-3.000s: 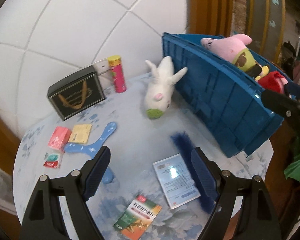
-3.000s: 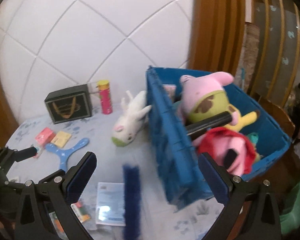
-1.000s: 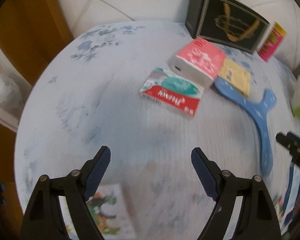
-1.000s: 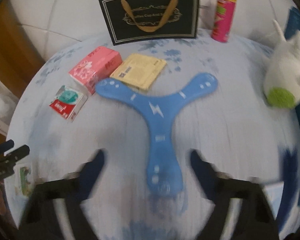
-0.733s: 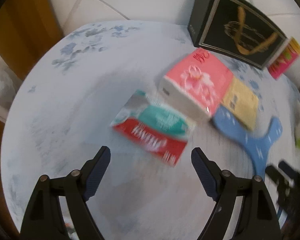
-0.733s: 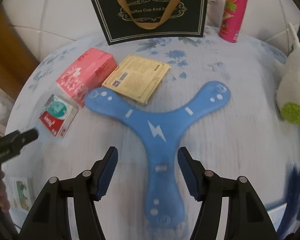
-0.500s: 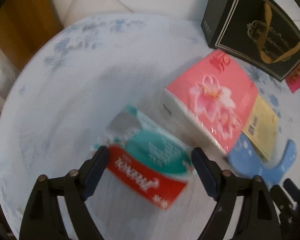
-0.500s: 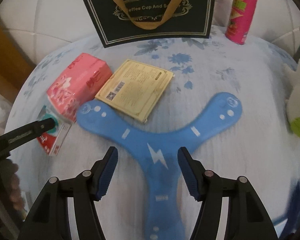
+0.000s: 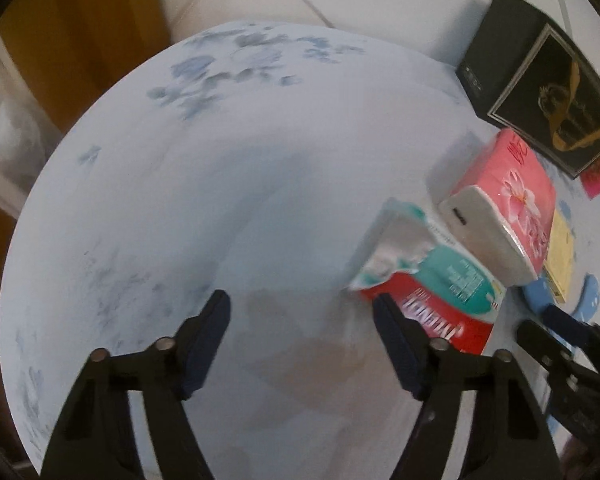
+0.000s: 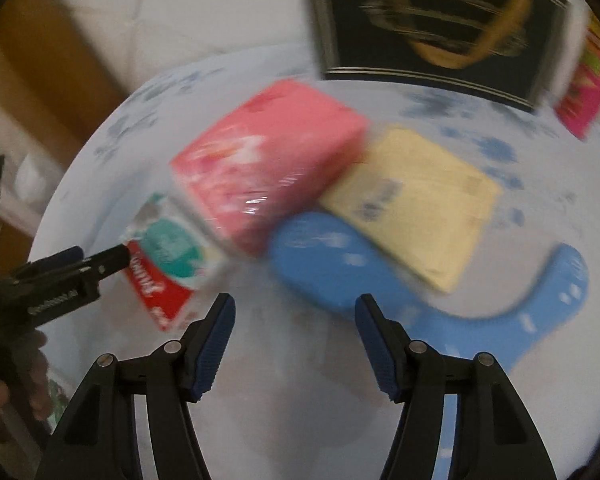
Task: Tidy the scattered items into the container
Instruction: 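Grasp the red-teal Tylenol box with left gripper while right gripper approaches the pink tissue pack, then close the right gripper on the pink tissue pack and lift it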
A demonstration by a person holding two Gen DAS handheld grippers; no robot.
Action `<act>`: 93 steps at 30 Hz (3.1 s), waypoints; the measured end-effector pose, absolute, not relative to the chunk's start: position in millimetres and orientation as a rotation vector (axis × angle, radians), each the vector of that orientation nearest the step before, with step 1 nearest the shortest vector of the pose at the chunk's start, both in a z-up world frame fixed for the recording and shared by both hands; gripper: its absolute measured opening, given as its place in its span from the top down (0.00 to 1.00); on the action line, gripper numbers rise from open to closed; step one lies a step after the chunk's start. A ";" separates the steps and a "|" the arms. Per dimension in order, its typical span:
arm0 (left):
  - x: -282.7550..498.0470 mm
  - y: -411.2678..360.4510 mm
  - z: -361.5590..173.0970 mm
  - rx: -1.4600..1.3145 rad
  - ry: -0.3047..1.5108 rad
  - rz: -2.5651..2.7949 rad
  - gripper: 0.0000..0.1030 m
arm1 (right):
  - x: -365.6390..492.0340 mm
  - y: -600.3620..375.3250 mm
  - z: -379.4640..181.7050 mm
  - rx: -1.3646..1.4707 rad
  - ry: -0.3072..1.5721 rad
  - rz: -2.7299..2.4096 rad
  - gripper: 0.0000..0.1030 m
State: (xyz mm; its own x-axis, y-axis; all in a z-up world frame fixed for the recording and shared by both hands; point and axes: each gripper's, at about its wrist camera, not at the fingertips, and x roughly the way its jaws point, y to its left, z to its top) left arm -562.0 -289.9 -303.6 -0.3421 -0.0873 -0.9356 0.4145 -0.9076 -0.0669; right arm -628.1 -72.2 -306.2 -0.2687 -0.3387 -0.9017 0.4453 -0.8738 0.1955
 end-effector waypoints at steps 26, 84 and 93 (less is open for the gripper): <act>-584.7 -282.3 -319.3 1.649 0.269 -2.392 0.49 | -607.0 -137.6 -328.8 1.502 0.097 -1.957 0.55; -617.8 -290.8 -311.4 1.510 0.248 -2.482 0.31 | -686.2 -119.9 -322.6 1.548 0.063 -2.177 0.07; -593.4 -283.8 -315.0 1.539 0.251 -2.438 0.31 | -660.3 -119.6 -305.9 1.455 0.190 -2.203 0.00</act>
State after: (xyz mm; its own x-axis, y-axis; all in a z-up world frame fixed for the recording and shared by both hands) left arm -593.4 -283.8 -315.0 -0.4126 -0.1154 -0.9036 0.2974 -0.9547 -0.0138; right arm -660.3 -119.6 -305.9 -0.3118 -0.3209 -0.8943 0.4694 -0.8704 0.1486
